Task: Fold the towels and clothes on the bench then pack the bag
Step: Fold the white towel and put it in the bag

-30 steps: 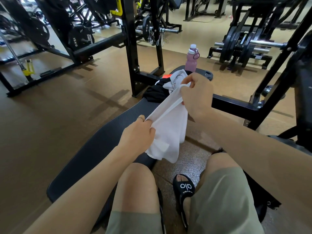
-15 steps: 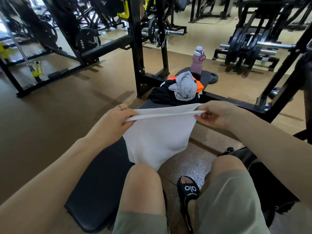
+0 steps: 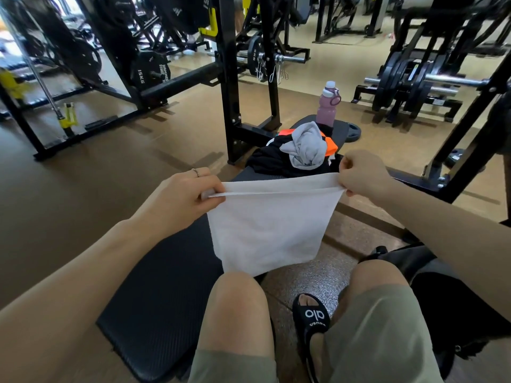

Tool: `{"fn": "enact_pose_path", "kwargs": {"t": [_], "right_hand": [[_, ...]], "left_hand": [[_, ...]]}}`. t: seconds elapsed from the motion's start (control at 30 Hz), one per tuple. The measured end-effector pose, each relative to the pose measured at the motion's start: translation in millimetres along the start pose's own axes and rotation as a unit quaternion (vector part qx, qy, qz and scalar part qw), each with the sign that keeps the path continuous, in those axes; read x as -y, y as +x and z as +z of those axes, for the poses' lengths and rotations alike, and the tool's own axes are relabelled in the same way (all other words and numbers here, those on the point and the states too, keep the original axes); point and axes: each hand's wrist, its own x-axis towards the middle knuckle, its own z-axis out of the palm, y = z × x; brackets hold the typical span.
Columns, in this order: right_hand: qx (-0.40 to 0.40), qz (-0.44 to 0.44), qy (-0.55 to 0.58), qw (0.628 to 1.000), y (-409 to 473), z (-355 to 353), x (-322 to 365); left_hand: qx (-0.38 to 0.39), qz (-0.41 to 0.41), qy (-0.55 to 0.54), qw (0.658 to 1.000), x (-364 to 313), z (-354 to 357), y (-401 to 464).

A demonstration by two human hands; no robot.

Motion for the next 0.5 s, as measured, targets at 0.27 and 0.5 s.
{"fn": "enact_pose_path", "kwargs": {"t": [0.27, 0.5], "right_hand": [[0.040, 0.234, 0.360, 0.902, 6.1, -8.6, -9.2], [-0.080, -0.136, -0.062, 0.986, -17.4, 9.4, -2.5]], "left_hand": [[-0.079, -0.115, -0.162, 0.977, -16.3, 1.0, -0.1], [-0.072, -0.101, -0.196, 0.973, -44.9, 2.0, 20.7]]}}
